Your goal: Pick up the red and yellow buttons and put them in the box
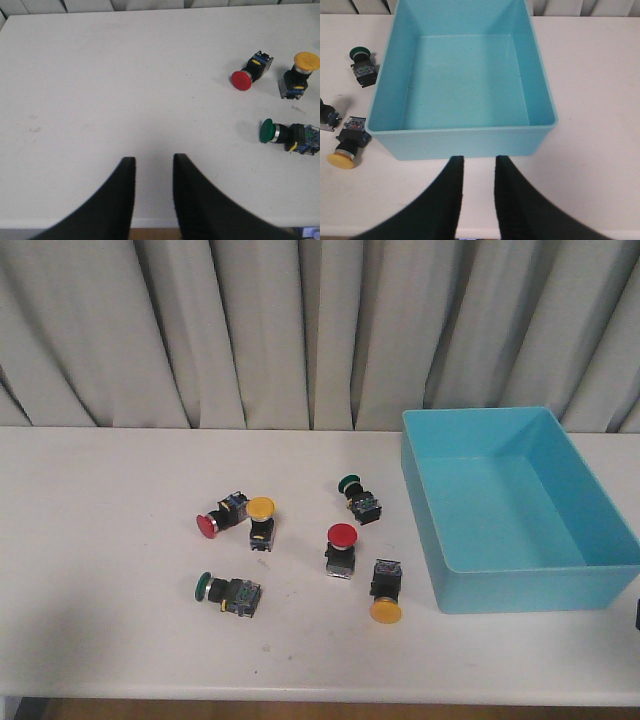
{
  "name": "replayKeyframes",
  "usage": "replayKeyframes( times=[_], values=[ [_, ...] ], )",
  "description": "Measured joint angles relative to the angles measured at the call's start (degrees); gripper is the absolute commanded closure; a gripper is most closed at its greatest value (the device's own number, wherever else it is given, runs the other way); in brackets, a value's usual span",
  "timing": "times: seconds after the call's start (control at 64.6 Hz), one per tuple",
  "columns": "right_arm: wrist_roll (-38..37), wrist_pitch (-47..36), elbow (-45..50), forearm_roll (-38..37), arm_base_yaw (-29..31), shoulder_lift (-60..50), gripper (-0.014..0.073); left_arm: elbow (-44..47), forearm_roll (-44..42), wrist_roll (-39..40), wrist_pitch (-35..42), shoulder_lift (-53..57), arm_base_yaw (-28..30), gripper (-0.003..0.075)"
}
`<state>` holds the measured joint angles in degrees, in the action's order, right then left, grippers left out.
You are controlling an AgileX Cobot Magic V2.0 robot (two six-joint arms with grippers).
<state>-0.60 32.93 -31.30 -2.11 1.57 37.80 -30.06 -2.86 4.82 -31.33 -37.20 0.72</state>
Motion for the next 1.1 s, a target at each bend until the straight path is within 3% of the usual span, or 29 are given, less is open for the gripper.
replayKeyframes(
  times=[0.108, 0.232, 0.449, 0.681, 0.913, 1.099],
  values=[
    [0.0, 0.34, 0.0, 0.0, 0.0, 0.0, 0.0104, 0.0, 0.0, -1.72, 0.43, 0.0, 0.0, 0.0211],
    [0.0, 0.44, 0.0, 0.0, 0.0, 0.0, 0.0039, 0.0, 0.05, -2.95, 0.43, 0.0, -0.83, 0.0185],
    [0.0, 0.51, 0.0, 0.0, 0.0, 0.0, 0.0039, 0.0, 1.43, -9.09, 0.43, 0.0, -7.29, 0.0186],
    [0.0, 0.57, 0.0, 0.0, 0.0, 0.0, 0.0051, -1.45, 8.45, -21.08, 1.59, -3.53, -15.94, 0.0186],
    [0.0, 0.57, 0.0, 0.0, 0.0, 0.0, 0.0053, -9.87, 17.09, -32.04, 1.59, -15.96, -23.36, 0.0186],
    [0.0, 0.57, 0.0, 0.0, 0.0, 0.0, 0.0053, -18.13, 18.39, -34.77, 1.59, -29.02, -28.03, 0.0186]
  ],
)
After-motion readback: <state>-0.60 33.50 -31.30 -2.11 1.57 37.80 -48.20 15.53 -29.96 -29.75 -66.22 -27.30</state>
